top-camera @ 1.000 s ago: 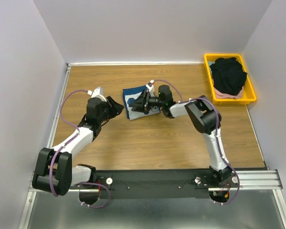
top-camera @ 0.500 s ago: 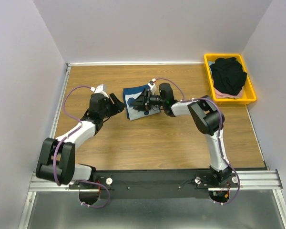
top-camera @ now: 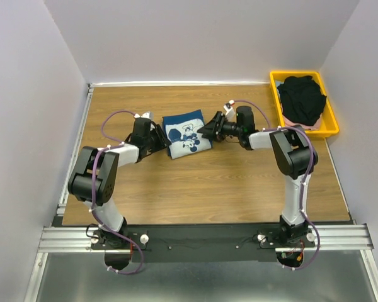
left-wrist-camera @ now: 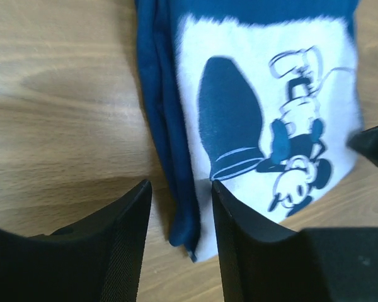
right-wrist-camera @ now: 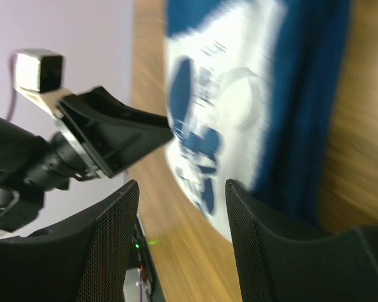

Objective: Fold and stack the t-shirts
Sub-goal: Fold the tshirt

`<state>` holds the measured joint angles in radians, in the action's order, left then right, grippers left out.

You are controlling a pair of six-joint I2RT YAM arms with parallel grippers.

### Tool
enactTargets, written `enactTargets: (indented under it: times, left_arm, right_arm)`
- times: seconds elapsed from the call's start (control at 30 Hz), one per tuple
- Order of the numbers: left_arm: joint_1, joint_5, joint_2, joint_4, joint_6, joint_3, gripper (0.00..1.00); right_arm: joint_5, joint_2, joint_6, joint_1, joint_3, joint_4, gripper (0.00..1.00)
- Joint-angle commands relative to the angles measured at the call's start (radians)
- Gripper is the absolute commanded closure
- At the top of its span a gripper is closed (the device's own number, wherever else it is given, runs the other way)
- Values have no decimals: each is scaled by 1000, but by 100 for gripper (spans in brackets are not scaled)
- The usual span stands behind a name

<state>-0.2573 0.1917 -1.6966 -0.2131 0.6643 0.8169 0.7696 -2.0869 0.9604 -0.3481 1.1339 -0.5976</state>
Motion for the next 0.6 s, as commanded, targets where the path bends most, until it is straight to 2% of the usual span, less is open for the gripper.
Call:
enactTargets:
  times: [0.0,0.2,0.3,0.37,0.47,0.57]
  left_arm:
    - [-14,28,-57,24,0,10,50]
    - [-14,23,-55,24,0,13,50]
    - [-17,32,-60,24,0,27,50]
    - [-19,38,-67,26,-2,33,50]
    - [-20,37,-75,32,-3,34,57]
    - [-19,29,-84,44,-9,47,70]
  right_arm:
    - [-7,-55,-60,-12,-59,38,36]
    - [-6,-33,-72,4,-80,45,36]
    - [-10,17,-122,9,-62,119,36]
    - [-48,48,-193,11,-8,287,36]
    - [-128,134,-327,12,38,450,35]
    - [-225,229,-429,18,59,591,33]
